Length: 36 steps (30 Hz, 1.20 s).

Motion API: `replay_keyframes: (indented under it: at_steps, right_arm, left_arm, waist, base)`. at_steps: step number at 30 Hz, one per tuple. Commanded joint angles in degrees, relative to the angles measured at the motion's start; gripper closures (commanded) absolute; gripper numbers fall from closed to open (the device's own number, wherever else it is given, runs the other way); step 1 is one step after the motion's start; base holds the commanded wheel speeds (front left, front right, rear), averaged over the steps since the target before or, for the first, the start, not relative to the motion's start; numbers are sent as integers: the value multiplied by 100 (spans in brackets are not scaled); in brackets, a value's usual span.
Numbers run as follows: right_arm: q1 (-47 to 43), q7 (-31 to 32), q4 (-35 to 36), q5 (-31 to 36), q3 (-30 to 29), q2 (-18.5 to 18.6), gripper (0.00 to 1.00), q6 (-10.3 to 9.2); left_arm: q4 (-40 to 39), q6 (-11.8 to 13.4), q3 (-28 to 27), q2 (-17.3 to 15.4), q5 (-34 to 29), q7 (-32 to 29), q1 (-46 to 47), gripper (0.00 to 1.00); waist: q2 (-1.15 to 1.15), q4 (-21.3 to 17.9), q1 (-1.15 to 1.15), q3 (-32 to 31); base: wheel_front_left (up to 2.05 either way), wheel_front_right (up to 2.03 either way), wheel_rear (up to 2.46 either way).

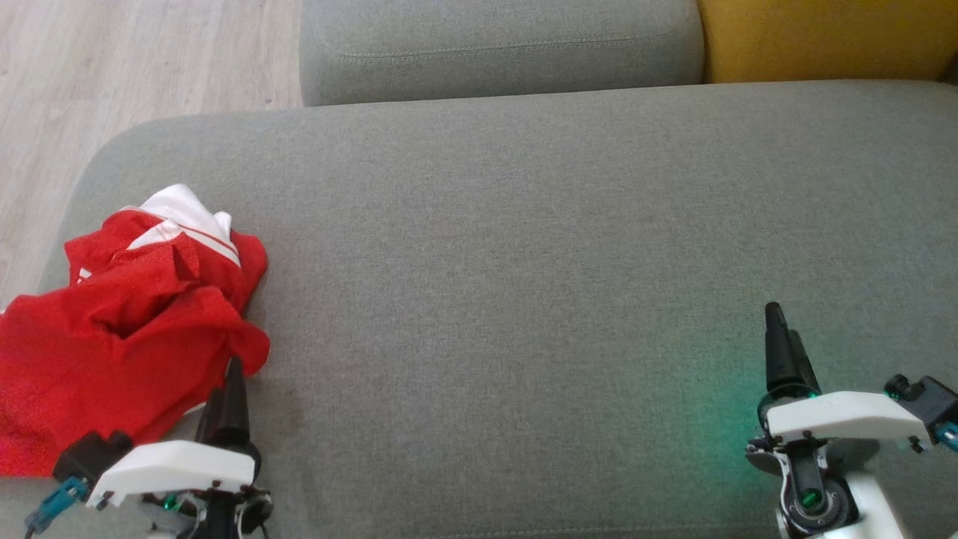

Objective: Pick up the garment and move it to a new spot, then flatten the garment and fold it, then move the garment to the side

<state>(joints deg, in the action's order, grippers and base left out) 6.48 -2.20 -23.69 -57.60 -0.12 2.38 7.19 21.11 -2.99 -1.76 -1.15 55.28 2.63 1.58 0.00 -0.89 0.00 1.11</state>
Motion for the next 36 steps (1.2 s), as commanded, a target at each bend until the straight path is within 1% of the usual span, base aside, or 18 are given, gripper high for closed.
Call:
replay_keyframes:
  at_steps: [1, 11, 23, 36]
  right_arm:
    - [318, -101, 146, 200, 100, 35, 0, 17]
    - [432, -269, -50, 1007, 204, 27, 0, 19]
    - [586, -472, -343, 1970, 347, 28, 0, 21]
    - [752, -692, -609, 3003, 497, 34, 0, 23]
  left_arm:
    - [-152, 13, -44, -88, -180, 69, 304, 0]
    - [-57, 147, 4, -100, -1007, 236, 354, 0]
    - [22, 385, 120, -130, -2008, 437, 414, 0]
    - [-4, 674, 352, -237, -3053, 655, 464, 0]
  waist:
    - [0, -4, 0, 2]
    - [0, -22, 0, 21]
    - [0, -25, 0, 43]
    - [0, -70, 0, 74]
  base:
    - [0, 0, 0]
    - [0, 0, 0]
    - [0, 0, 0]
    - [0, 0, 0]
